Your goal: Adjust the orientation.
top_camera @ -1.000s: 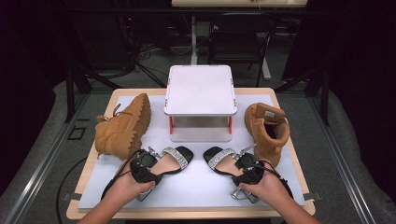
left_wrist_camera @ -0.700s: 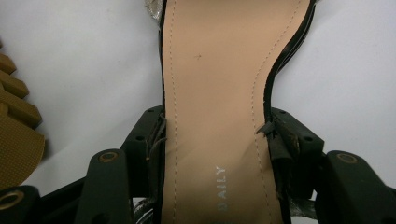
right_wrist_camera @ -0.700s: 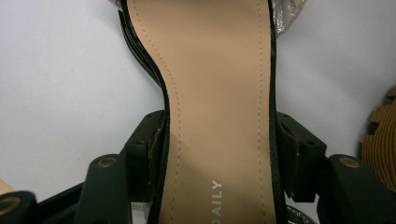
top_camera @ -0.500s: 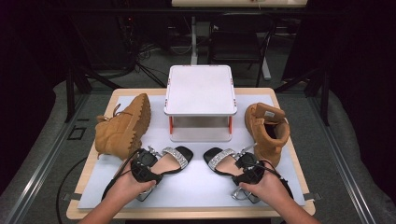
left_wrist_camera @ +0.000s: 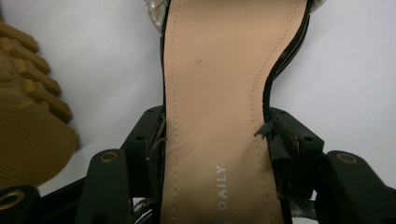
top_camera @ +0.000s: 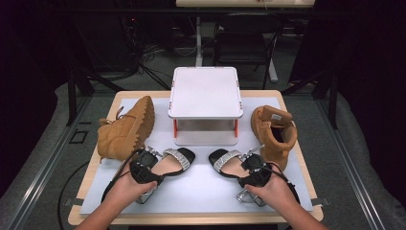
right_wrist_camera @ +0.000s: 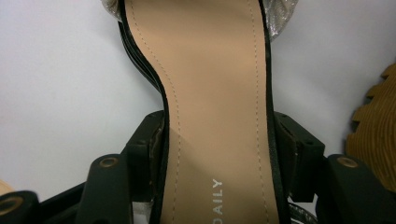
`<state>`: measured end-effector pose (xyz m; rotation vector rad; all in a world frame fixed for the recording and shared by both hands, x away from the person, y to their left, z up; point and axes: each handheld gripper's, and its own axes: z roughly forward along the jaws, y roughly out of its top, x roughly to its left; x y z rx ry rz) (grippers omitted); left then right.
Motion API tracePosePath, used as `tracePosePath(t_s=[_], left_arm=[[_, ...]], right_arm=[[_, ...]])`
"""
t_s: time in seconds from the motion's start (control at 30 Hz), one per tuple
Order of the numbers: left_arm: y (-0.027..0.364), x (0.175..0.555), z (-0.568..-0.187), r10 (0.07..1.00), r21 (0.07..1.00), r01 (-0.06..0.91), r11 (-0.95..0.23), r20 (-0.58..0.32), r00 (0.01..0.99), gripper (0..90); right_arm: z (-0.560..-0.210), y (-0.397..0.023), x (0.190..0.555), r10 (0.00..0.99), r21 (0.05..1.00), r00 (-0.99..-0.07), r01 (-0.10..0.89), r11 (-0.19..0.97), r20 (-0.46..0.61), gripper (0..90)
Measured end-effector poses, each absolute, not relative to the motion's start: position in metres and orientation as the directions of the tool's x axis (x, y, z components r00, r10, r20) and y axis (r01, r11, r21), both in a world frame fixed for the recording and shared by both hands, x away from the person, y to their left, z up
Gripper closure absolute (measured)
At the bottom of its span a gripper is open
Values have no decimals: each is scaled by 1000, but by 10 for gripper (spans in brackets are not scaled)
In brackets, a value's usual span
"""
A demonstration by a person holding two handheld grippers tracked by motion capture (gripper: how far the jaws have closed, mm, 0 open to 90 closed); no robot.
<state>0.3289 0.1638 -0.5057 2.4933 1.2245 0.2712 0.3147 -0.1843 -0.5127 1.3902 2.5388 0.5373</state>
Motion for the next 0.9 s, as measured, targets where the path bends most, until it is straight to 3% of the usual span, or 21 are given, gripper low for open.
tracePosePath(t_s=[0.9], left_arm=[[124, 370, -507, 833, 449, 734, -509, 43, 551, 424]], right_arm=[[-509, -159, 365, 904, 448, -428, 808, 384, -3, 416]])
